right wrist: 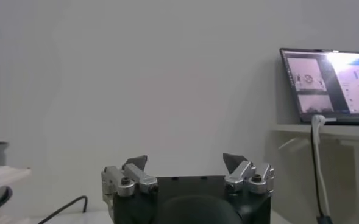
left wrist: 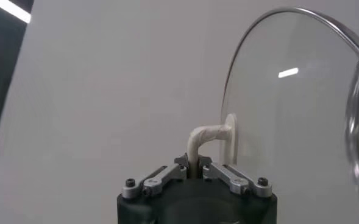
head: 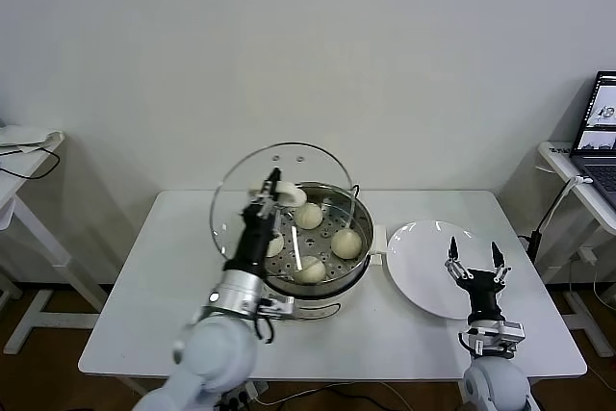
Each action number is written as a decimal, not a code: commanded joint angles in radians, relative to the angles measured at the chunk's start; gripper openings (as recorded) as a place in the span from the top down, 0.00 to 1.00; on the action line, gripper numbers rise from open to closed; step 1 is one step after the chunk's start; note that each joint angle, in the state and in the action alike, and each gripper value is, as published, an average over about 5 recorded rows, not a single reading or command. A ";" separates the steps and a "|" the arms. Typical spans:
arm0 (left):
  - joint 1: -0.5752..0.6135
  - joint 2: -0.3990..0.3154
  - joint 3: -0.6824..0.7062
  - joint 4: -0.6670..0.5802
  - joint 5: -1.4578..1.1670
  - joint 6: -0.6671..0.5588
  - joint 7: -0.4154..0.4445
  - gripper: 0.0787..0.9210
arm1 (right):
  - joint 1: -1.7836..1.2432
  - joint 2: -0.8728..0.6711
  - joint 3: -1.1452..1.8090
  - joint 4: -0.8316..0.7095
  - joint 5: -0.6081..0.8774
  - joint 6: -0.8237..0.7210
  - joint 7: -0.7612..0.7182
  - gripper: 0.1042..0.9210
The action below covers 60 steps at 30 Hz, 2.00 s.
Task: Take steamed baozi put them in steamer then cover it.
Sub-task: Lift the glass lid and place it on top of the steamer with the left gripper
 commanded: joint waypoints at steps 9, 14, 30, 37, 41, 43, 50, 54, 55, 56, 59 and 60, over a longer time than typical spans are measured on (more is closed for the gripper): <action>-0.177 -0.139 0.227 0.237 0.152 0.190 0.193 0.86 | 0.004 0.011 0.013 -0.015 -0.008 -0.001 0.000 0.12; -0.183 -0.154 0.215 0.278 0.192 0.181 0.202 0.86 | 0.005 0.019 0.013 -0.019 -0.012 -0.001 -0.001 0.12; -0.181 -0.189 0.185 0.355 0.222 0.172 0.202 0.86 | 0.006 0.023 0.013 -0.027 -0.014 0.003 -0.005 0.12; -0.182 -0.194 0.175 0.374 0.237 0.165 0.203 0.86 | 0.006 0.024 0.012 -0.030 -0.014 0.004 -0.006 0.12; -0.182 -0.196 0.169 0.379 0.240 0.165 0.205 0.86 | 0.008 0.024 0.012 -0.031 -0.014 0.004 -0.006 0.12; -0.181 -0.198 0.167 0.381 0.241 0.165 0.207 0.86 | 0.010 0.024 0.012 -0.032 -0.013 0.004 -0.006 0.12; -0.179 -0.198 0.164 0.388 0.244 0.166 0.216 0.86 | 0.012 0.026 0.012 -0.034 -0.014 0.006 -0.007 0.12; -0.176 -0.198 0.159 0.390 0.245 0.166 0.216 0.86 | 0.012 0.027 0.011 -0.035 -0.015 0.006 -0.007 0.12; -0.176 -0.198 0.158 0.391 0.245 0.165 0.216 0.86 | 0.012 0.027 0.010 -0.036 -0.015 0.007 -0.008 0.12; -0.175 -0.197 0.156 0.392 0.245 0.164 0.216 0.86 | 0.012 0.028 0.010 -0.037 -0.016 0.007 -0.008 0.12; -0.174 -0.196 0.153 0.393 0.246 0.162 0.215 0.86 | 0.012 0.030 0.008 -0.039 -0.018 0.008 -0.009 0.12; -0.173 -0.196 0.153 0.393 0.246 0.161 0.214 0.86 | 0.011 0.031 0.008 -0.039 -0.018 0.009 -0.010 0.12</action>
